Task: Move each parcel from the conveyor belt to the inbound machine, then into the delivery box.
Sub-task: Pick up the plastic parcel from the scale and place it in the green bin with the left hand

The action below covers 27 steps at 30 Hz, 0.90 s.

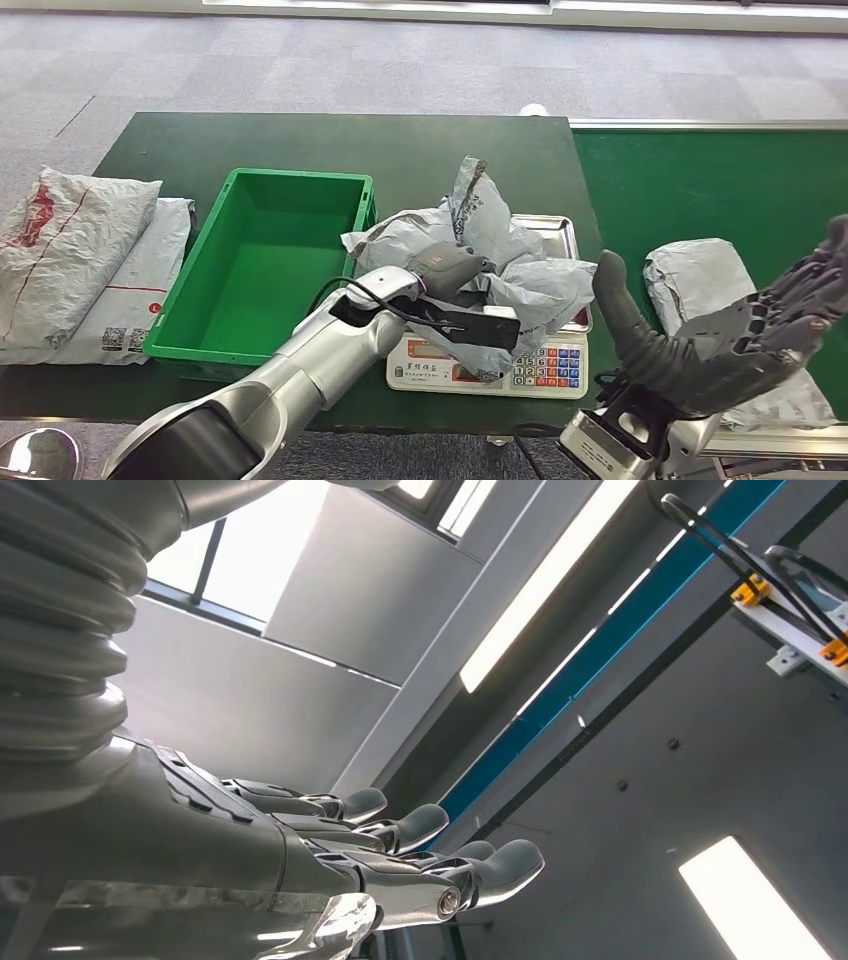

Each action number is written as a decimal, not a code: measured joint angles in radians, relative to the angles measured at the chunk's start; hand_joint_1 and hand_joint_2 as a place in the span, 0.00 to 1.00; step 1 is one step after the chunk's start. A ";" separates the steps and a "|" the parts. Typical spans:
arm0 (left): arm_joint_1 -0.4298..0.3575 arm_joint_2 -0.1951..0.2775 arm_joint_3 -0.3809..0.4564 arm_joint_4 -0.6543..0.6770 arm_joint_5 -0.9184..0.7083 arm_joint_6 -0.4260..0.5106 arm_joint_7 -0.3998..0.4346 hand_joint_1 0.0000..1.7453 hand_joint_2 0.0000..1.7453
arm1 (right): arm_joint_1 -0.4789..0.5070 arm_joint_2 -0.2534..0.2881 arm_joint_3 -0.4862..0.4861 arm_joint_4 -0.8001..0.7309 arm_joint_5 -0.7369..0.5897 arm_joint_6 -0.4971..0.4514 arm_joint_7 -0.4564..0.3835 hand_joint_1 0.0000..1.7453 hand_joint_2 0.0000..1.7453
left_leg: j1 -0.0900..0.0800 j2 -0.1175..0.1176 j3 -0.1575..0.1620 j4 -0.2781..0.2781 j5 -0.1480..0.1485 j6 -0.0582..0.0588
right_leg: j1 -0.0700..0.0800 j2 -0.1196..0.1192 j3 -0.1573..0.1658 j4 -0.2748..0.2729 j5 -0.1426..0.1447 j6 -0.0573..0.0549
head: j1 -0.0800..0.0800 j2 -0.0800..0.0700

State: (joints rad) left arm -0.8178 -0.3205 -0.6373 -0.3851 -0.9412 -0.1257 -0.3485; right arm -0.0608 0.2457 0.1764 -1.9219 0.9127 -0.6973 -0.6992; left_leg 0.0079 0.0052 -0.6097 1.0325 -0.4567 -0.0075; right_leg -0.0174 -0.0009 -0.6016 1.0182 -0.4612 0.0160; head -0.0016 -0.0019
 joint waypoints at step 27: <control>-0.016 0.136 0.034 -0.305 -0.347 0.403 0.431 1.00 1.00 | 0.013 0.002 -0.055 -0.019 0.009 0.000 0.000 0.00 1.00 | 0.000 0.000 0.000 0.000 0.000 0.000 | 0.000 0.001 -0.001 0.000 0.000 0.000 | 0.000 0.000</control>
State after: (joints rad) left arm -0.8337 -0.1848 -0.6038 -0.6898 -1.2880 0.2774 0.0828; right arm -0.0476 0.2472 0.1217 -1.9413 0.9216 -0.6977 -0.6988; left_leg 0.0082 0.0056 -0.6098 1.0324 -0.4567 -0.0076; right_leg -0.0172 0.0000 -0.6023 1.0186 -0.4612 0.0158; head -0.0017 -0.0019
